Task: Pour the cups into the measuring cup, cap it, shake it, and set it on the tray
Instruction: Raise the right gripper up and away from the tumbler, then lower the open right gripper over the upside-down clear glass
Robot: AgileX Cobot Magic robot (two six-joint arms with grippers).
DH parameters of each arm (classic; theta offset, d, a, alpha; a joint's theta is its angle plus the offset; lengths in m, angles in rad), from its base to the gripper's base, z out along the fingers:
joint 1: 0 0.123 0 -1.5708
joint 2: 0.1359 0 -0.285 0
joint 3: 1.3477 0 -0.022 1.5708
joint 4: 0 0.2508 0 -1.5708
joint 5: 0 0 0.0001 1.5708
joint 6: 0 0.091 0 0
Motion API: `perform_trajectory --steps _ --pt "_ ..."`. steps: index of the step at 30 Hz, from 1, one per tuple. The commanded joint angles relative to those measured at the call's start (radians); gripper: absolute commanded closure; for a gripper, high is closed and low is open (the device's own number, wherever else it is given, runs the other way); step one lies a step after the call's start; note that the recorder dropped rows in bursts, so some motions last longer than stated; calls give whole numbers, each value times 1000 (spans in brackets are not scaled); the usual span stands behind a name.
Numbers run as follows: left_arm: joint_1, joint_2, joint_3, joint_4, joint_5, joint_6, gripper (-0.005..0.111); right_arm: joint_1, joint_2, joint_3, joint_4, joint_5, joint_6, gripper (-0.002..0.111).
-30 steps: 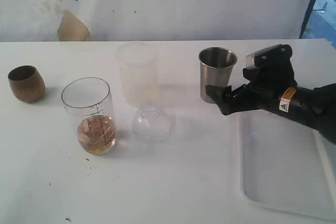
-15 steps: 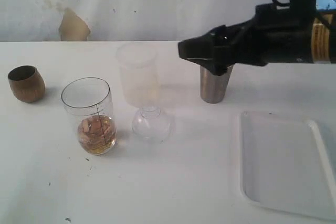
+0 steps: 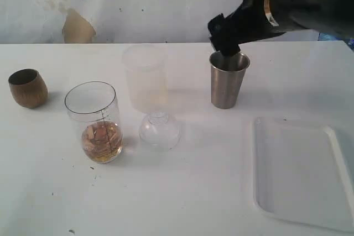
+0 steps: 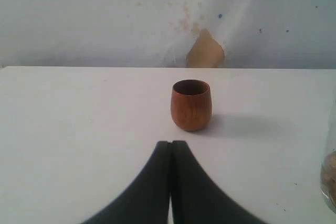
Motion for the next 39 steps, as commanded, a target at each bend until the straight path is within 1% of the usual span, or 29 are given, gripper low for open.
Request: perform_trajectory --steps 1,2,3,4,6,7,8,9,11,13,14,15,16,17,18,20,22,26,29,31,33,35,39 --pt "-6 -5 5 -11 -8 -5 107 6 54 -166 492 344 -361 3" --pt "-6 -5 5 -11 -8 -5 107 6 62 -181 573 386 -379 3" --pt "-6 -5 5 -11 -8 -5 107 6 61 -181 599 403 -410 3" --pt "-6 -5 5 -11 -8 -5 107 6 64 -181 640 448 -488 3" --pt "-6 -5 5 -11 -8 -5 107 6 70 -181 654 526 -495 3" --pt "-6 -5 5 -11 -8 -5 107 6 70 -181 684 526 -495 3" --pt "-6 -5 5 -11 -8 -5 107 6 75 -181 768 526 -488 3" --pt "-6 -5 5 -11 -8 -5 107 6 75 -179 851 526 -522 3" --pt "-6 -5 5 -11 -8 -5 107 6 83 -159 891 526 -508 3" --pt "-6 -5 5 -11 -8 -5 107 6 99 -159 873 526 -490 5" --pt "-6 -5 5 -11 -8 -5 107 6 110 -159 860 526 -507 8" --pt "-6 -5 5 -11 -8 -5 107 6 123 -159 846 526 -510 14" --pt "-6 -5 5 -11 -8 -5 107 6 152 -159 841 505 -517 32" --pt "-6 -5 5 -11 -8 -5 107 6 167 -159 841 474 -530 42" --pt "-6 -5 5 -11 -8 -5 107 6 201 -161 841 424 -578 58" --pt "-6 -5 5 -11 -8 -5 107 6 227 -161 841 378 -647 70" --pt "-6 -5 5 -11 -8 -5 107 6 237 -161 841 373 -649 75" --pt "-6 -5 5 -11 -8 -5 107 6 244 -161 841 393 -666 77" --pt "-6 -5 5 -11 -8 -5 107 6 244 -164 831 367 -690 77" --pt "-6 -5 5 -11 -8 -5 107 6 256 -193 818 342 -701 77" --pt "-6 -5 5 -11 -8 -5 107 6 283 -245 822 362 -701 77" --pt "-6 -5 5 -11 -8 -5 107 6 322 -310 822 385 -701 73" --pt "-6 -5 5 -11 -8 -5 107 6 400 -419 824 408 -701 57"
